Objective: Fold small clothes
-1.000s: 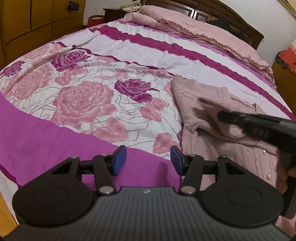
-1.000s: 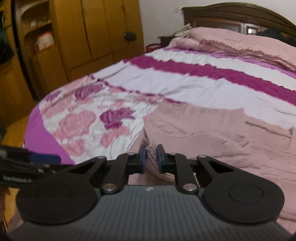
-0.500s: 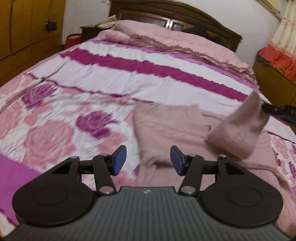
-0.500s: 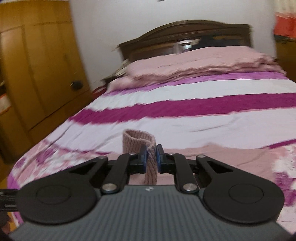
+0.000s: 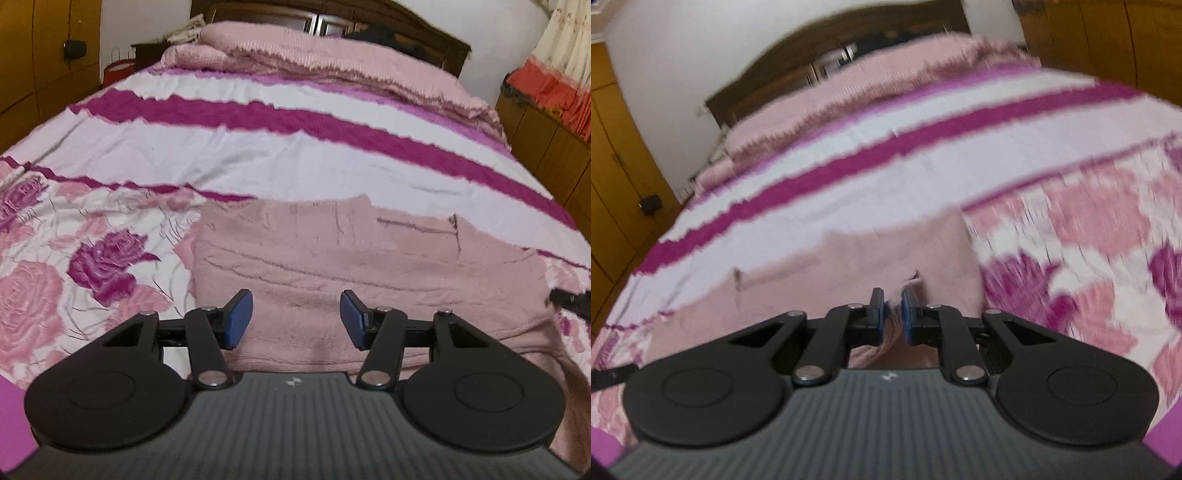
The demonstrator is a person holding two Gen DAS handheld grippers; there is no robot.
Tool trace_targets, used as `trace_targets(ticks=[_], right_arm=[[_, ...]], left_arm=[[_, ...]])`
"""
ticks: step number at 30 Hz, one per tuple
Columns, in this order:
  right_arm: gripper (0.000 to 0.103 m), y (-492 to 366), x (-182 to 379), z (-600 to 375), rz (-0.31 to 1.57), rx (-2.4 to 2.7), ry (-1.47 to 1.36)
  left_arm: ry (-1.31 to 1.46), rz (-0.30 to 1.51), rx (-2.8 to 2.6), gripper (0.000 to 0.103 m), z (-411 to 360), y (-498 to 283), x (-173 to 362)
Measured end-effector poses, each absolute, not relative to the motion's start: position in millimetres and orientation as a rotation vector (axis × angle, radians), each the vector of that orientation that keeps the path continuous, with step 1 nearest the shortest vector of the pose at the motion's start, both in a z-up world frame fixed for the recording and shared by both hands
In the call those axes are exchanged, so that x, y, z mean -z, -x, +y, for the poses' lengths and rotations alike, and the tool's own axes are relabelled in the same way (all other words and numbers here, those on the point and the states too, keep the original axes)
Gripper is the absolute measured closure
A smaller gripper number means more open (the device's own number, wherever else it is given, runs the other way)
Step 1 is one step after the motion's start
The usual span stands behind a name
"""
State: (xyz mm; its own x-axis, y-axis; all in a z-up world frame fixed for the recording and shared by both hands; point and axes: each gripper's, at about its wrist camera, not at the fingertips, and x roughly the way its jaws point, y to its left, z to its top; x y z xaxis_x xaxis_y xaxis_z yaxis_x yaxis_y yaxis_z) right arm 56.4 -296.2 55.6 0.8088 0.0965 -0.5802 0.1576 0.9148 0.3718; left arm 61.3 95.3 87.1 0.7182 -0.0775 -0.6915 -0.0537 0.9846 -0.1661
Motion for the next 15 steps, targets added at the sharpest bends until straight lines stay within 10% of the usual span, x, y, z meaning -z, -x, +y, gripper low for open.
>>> trace_targets(ticks=[6, 9, 15], right_arm=[[0.083, -45.4, -55.3, -312.1, 0.641, 0.018, -0.448], [0.037, -42.4, -65.5, -314.2, 0.581, 0.006, -0.434], [0.037, -66.2, -61.9, -299.4, 0.598, -0.095, -0.36]], left_arm=[[0.164, 0.829, -0.008, 0.043, 91.9, -75.9, -61.0], [0.145, 0.829, -0.013, 0.043, 89.7, -77.6, -55.4], [0.116, 0.824, -0.014, 0.042, 84.8, -78.1, -54.6]])
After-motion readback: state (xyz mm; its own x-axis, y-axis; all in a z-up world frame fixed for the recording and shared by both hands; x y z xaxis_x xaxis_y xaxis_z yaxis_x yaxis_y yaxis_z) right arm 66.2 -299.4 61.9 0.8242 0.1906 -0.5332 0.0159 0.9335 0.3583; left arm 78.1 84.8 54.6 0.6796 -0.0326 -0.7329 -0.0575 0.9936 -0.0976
